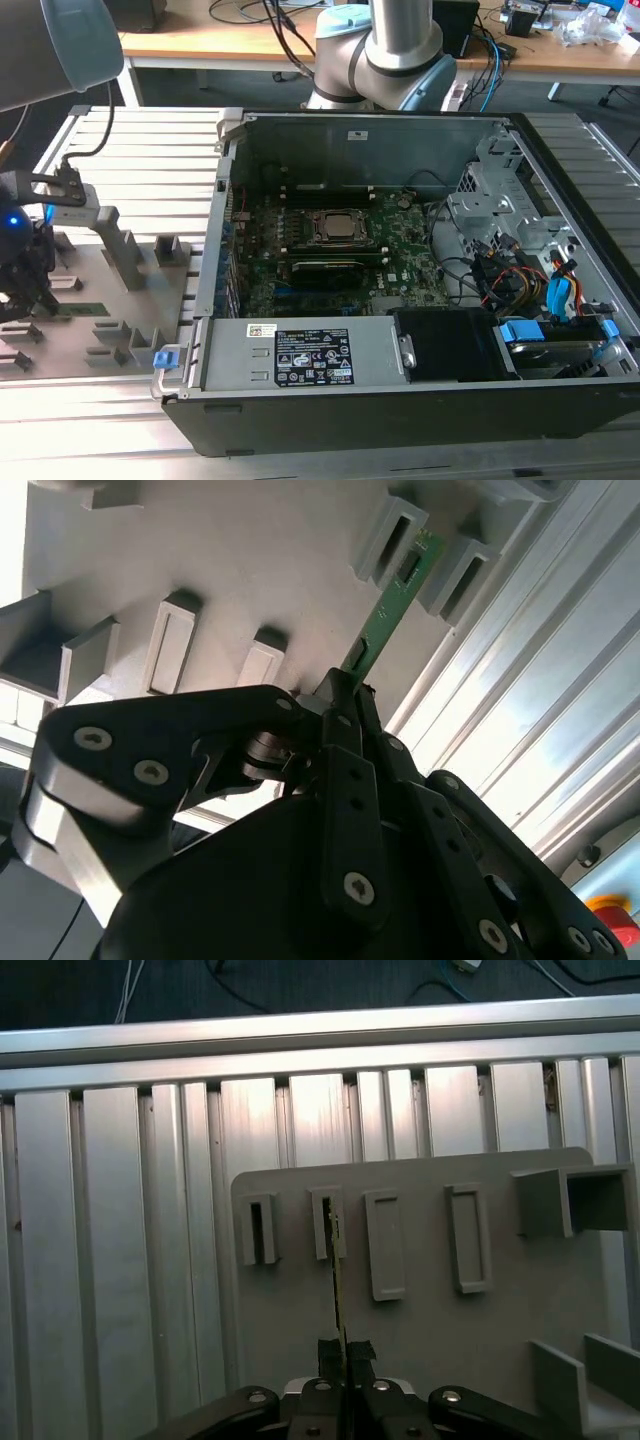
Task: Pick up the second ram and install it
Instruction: 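Pick up the second ram and move it above second insertion slot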
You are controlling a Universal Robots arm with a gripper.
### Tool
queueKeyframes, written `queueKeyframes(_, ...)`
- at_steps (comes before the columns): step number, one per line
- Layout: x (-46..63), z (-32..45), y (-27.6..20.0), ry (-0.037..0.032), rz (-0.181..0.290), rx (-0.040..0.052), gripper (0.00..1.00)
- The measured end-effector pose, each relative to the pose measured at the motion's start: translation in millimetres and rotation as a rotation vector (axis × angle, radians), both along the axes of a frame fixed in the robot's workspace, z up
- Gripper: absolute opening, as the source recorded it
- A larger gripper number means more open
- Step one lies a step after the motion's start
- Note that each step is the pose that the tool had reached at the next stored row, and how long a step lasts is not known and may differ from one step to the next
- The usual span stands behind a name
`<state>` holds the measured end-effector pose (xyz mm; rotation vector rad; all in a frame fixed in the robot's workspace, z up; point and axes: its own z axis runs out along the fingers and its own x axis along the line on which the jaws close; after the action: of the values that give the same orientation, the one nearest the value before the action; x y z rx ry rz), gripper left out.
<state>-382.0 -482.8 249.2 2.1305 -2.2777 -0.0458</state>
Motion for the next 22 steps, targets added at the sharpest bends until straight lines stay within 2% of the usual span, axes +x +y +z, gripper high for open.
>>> queueKeyframes(5, 0.0, 7.2, 0.0, 0.0000, 0.000, 0.0000, 0.14)
queueKeyframes(22, 0.0, 23.1, 0.0, -0.0001, 0.000, 0.0000, 0.14)
